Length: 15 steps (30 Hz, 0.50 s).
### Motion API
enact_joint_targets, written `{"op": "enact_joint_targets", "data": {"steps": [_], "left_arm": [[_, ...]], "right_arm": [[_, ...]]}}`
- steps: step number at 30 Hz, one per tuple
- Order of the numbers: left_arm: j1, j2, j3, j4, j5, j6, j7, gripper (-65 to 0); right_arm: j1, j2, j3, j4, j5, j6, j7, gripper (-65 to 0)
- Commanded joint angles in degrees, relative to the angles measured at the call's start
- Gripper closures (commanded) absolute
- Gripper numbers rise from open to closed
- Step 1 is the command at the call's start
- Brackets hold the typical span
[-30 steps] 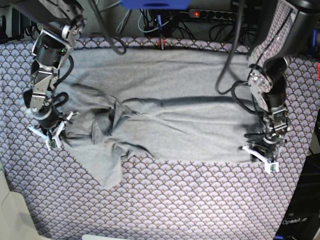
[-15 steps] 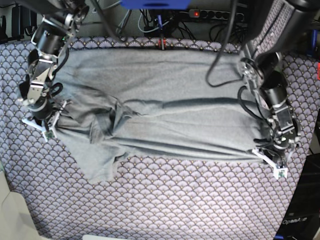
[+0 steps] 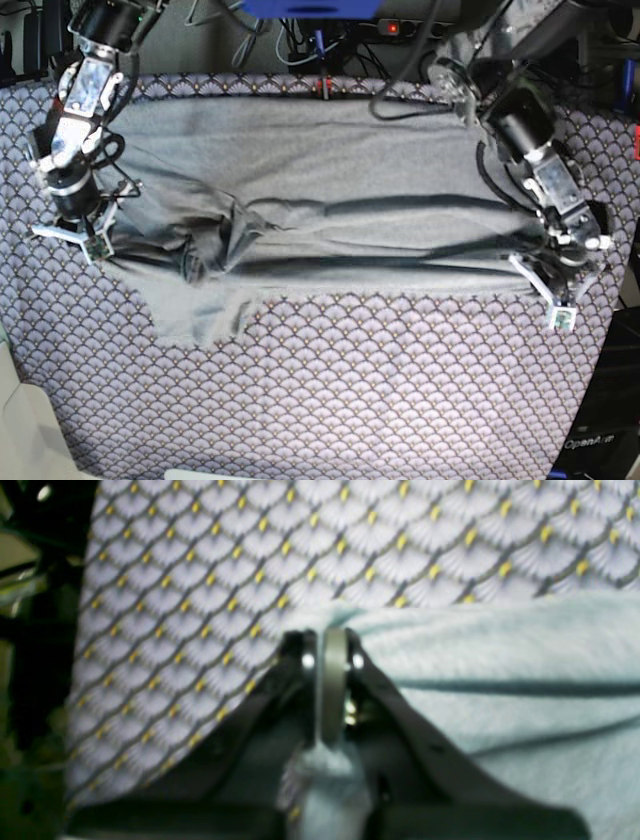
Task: Fold the T-shirt properly
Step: 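Lift both held hem corners and fold them over toward the collar edge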
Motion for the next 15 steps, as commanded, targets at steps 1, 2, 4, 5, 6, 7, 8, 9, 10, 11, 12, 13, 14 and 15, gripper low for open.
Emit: {"op": "enact_joint_targets", "data": {"steps": [1, 2, 4, 5, 6, 7, 8, 9, 10, 11, 12, 13, 14, 15], "left_arm": [[-1.21, -0.4, 0.09, 2.09, -0.63, 0.53, -0.32, 0.0], [-0.77, -0.23, 0.09, 2.97, -0.63, 0.53, 0.38, 0.0], [0.38, -0.23, 0.0, 4.64, -0.63, 0.53, 1.26, 0.0], [1.17, -0.14, 0.0, 5.87, -0.63, 0.53, 1.43, 0.0], [1.78, -0.05, 0.0, 7.01, -0.63, 0.53, 1.43, 0.0], [2.49, -0.05, 0.0, 8.16, -0.63, 0.53, 1.43, 0.0], [3.19, 0.04, 0.0, 9.12, -0.63, 0.53, 1.43, 0.0], [3.8, 0.3, 0.0, 9.91, -0.63, 0.53, 1.43, 0.0], [4.24, 0.83, 0.0, 10.71, -0.63, 0.53, 1.43, 0.0], [5.04, 1.18, 0.0, 11.76, -0.63, 0.53, 1.52, 0.0], [6.0, 1.44, 0.0, 12.9, -0.63, 0.53, 1.52, 0.0], [7.06, 1.53, 0.0, 13.87, -0.63, 0.53, 1.52, 0.0], [8.02, 1.53, 0.0, 14.57, -0.63, 0.53, 1.52, 0.0], [8.99, 1.53, 0.0, 15.1, -0.63, 0.53, 1.52, 0.0]], "right_arm": [[-0.29, 0.64, 0.12, 2.37, 0.78, -0.62, 1.07, 0.0], [-1.35, 0.64, 0.12, 3.52, 1.22, -0.62, 1.07, 0.0], [-3.63, 0.73, 0.12, 5.71, 4.3, -0.62, 1.07, 0.0], [-5.21, 0.99, 0.12, 7.21, 6.5, -0.62, 1.07, 0.0], [-6.62, 1.08, 0.12, 8.35, 7.99, -0.62, 1.07, 0.0], [-7.85, 1.08, 0.3, 9.76, 8.87, -0.62, 1.07, 0.0], [-9.08, 1.08, 0.39, 11.16, 9.13, -0.62, 1.07, 0.0], [-10.31, 1.08, 0.39, 12.31, 9.13, -0.62, 1.07, 0.0], [-11.46, 0.99, 0.39, 13.1, 9.13, -0.62, 1.07, 0.0], [-12.77, 0.91, 0.39, 13.8, 9.13, -0.62, 1.07, 0.0], [-14.09, 0.82, 0.39, 14.15, 9.22, -0.62, 1.16, 0.0], [-15.41, 0.82, 0.39, 14.33, 9.22, -0.62, 1.34, 0.0], [-16.47, 0.73, 0.56, 14.24, 9.31, -0.62, 2.22, 0.0], [-17.43, 0.73, 0.65, 13.98, 9.4, -0.62, 3.36, 0.0]]}}
